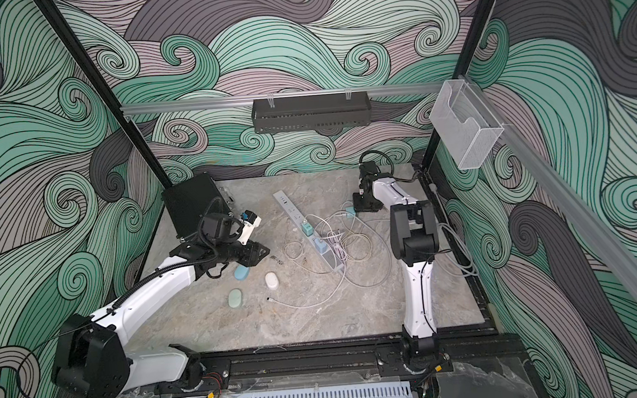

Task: Charge the bluetooth headset
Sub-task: Pick up the plug from the center of the board.

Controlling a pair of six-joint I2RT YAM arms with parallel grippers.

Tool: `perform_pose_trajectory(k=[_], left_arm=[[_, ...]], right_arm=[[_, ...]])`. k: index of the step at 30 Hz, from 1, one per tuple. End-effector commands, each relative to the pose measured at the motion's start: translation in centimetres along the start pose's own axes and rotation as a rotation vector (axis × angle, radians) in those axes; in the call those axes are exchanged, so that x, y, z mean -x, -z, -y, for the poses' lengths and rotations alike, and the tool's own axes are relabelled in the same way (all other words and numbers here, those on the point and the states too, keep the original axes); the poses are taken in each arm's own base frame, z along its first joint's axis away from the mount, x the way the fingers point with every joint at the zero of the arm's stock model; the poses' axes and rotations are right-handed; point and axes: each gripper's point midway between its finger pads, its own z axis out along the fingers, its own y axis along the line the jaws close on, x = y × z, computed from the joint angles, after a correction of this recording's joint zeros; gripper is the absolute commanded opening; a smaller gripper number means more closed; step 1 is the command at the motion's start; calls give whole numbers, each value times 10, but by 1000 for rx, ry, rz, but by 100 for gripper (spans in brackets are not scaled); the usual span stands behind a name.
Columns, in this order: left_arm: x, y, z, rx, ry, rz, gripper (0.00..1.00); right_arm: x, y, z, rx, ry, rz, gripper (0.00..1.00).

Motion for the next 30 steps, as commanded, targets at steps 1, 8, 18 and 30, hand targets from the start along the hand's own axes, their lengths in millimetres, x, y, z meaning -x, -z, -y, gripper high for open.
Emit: perform_pose_trajectory(k=[1, 8, 18, 30], left_arm=[[10, 2, -1, -2, -7, 16, 54], [10, 1, -1, -1, -6, 12, 54], [10, 0, -1, -1, -6, 12, 53], [12, 6, -1, 8, -11, 27, 54]], right_arm=[[10, -2, -18, 122, 10, 14, 47], [9, -7, -28, 182, -2, 13, 51], [3, -17, -23, 68, 45, -27, 58], [-10, -30, -15, -193, 200, -132, 49]])
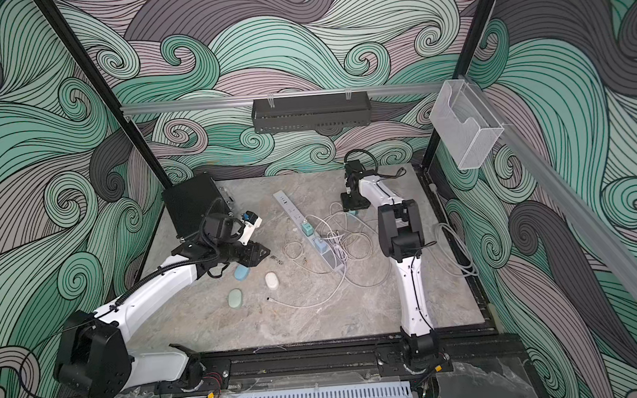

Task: Charge the bluetooth headset
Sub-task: Pick up the plug from the center of the board.

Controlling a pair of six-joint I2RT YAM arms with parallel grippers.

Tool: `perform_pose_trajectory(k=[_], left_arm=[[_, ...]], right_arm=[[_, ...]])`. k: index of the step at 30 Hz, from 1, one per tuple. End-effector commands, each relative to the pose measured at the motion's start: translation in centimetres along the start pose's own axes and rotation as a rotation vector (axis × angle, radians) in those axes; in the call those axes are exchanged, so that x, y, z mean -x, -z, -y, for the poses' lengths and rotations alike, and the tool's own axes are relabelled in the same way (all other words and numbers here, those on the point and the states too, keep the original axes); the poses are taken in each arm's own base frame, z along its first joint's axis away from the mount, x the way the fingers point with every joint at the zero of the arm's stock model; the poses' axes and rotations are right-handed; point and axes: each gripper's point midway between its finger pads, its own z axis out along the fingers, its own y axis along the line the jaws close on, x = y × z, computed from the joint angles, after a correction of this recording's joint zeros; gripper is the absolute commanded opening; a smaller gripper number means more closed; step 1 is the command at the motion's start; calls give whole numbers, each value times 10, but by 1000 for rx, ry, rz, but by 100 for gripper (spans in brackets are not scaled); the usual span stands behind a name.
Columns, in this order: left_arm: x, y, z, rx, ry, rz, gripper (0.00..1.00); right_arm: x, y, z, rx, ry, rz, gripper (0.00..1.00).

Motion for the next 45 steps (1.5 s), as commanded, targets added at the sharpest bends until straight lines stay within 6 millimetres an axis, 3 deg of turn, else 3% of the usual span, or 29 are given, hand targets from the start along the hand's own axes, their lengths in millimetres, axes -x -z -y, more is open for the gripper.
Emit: perform_pose_trajectory(k=[1, 8, 13, 20, 29, 38, 45], left_arm=[[15, 10, 0, 7, -16, 41, 54], [14, 11, -2, 22, -15, 42, 54], [19, 11, -3, 27, -11, 60, 53], [67, 24, 3, 17, 9, 165, 54], [130, 48, 10, 8, -16, 360, 54], [186, 75, 24, -19, -127, 533, 55], [224, 102, 46, -87, -228, 667, 57]], right_arm=[[-24, -13, 11, -117, 67, -106, 46], [-14, -7, 13, -146, 82, -79, 31], [9, 29, 14, -104, 52, 12, 26], [34, 106, 24, -77, -3, 212, 26], [43, 223, 40, -161, 4, 490, 22], [33, 329, 18, -18, -24, 763, 21], [27, 391, -1, 82, 30, 948, 17]])
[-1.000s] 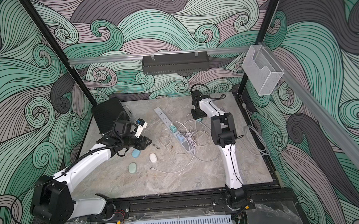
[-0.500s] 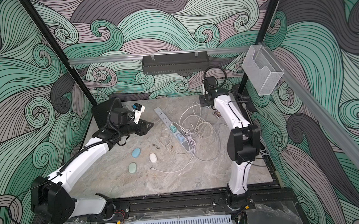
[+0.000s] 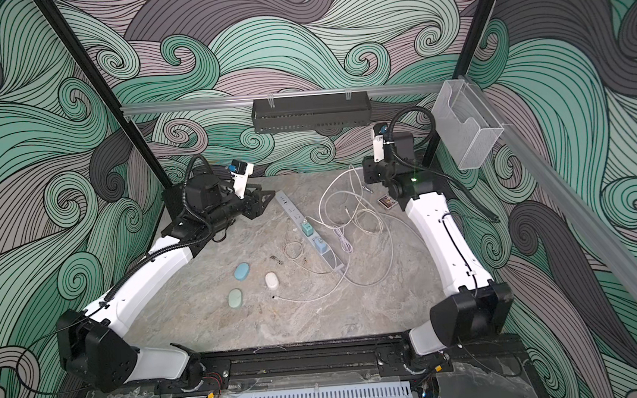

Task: Charge the bluetooth headset
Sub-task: Pick up the plug from the center of the board.

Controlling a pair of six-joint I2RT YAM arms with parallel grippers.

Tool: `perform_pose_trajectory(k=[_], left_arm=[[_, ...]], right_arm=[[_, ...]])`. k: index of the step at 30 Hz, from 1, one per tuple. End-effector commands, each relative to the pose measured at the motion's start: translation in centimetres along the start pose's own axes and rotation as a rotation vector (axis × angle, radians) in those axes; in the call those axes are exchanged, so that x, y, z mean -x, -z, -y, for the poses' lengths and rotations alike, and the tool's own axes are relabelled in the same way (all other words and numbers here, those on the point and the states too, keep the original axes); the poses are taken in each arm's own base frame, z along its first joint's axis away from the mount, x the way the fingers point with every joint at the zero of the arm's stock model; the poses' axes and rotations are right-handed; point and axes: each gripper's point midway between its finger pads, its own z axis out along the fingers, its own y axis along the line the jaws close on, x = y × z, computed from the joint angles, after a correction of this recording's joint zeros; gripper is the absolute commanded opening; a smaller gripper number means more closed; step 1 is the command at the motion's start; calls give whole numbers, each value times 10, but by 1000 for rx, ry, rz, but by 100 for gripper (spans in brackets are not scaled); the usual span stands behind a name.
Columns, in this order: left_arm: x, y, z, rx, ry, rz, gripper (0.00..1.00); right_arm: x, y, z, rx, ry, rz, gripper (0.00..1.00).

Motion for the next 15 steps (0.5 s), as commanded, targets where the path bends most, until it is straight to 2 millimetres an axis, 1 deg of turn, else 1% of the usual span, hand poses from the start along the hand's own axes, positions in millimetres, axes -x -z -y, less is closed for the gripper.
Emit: perform_pose_trajectory(k=[1, 6, 9, 13, 15], left_arm=[[34, -6, 10, -78, -74, 94, 57], [52, -10, 31, -202, -118, 150, 57], [57, -9, 52, -314, -137, 166, 57], [47, -13, 82, -439, -135, 138, 57], [41, -16, 100, -495, -145, 123, 57]], right_arm=[[41, 25, -18, 97, -2, 168, 17], [40, 41, -43, 246, 20, 202, 18], [33, 43, -50, 291, -15, 182, 18], [19, 40, -57, 330, -87, 156, 17], [12, 38, -58, 330, -119, 149, 17]])
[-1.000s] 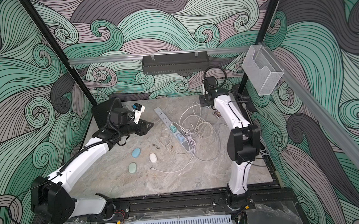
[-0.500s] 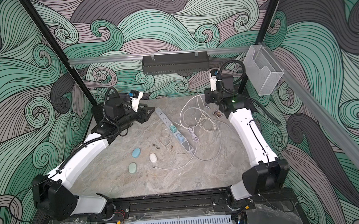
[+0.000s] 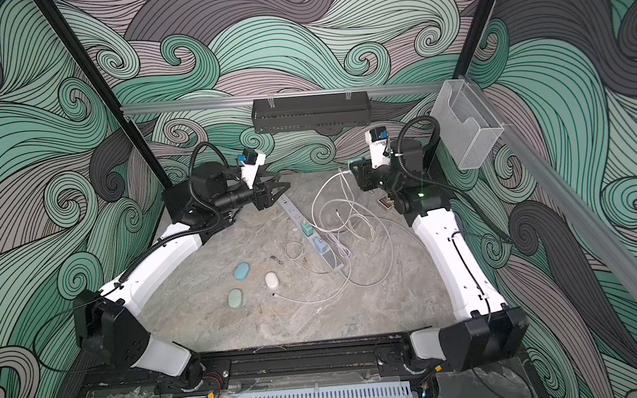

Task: Charge the bluetooth headset
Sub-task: Pick up the plug from the center of the board.

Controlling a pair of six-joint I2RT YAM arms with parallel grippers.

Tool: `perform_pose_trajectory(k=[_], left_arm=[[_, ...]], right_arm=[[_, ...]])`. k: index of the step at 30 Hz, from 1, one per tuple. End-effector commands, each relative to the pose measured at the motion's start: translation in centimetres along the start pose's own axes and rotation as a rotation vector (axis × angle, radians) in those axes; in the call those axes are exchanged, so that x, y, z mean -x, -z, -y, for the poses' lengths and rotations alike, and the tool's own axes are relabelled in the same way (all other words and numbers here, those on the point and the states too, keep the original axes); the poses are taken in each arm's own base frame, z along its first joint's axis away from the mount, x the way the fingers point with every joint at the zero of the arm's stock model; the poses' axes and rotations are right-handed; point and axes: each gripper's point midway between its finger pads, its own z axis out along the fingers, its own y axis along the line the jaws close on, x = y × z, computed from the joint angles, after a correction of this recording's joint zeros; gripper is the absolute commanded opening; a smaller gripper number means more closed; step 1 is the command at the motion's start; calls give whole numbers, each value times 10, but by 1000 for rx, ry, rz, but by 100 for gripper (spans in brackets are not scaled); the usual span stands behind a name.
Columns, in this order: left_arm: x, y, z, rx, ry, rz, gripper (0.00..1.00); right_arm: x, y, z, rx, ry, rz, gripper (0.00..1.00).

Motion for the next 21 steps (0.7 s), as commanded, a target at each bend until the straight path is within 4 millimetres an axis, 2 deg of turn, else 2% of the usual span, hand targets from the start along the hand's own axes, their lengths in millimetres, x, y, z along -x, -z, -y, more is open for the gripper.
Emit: perform_pose_trajectory(k=[1, 4, 11, 14, 21], left_arm=[[13, -12, 45, -176, -66, 28, 57], [4, -23, 59, -195, -104, -2, 57], [-4, -46, 35, -75, -114, -44, 56], [-6, -56, 31, -62, -123, -48, 55], [-13, -73, 37, -107, -128, -66, 52]], right_arm=[[15, 9, -15, 62, -65, 84, 16], [9, 6, -17, 72, -95, 77, 16], [3, 6, -22, 98, -116, 73, 16], [-2, 5, -24, 113, -126, 61, 16], [-15, 1, -26, 132, -155, 40, 16]])
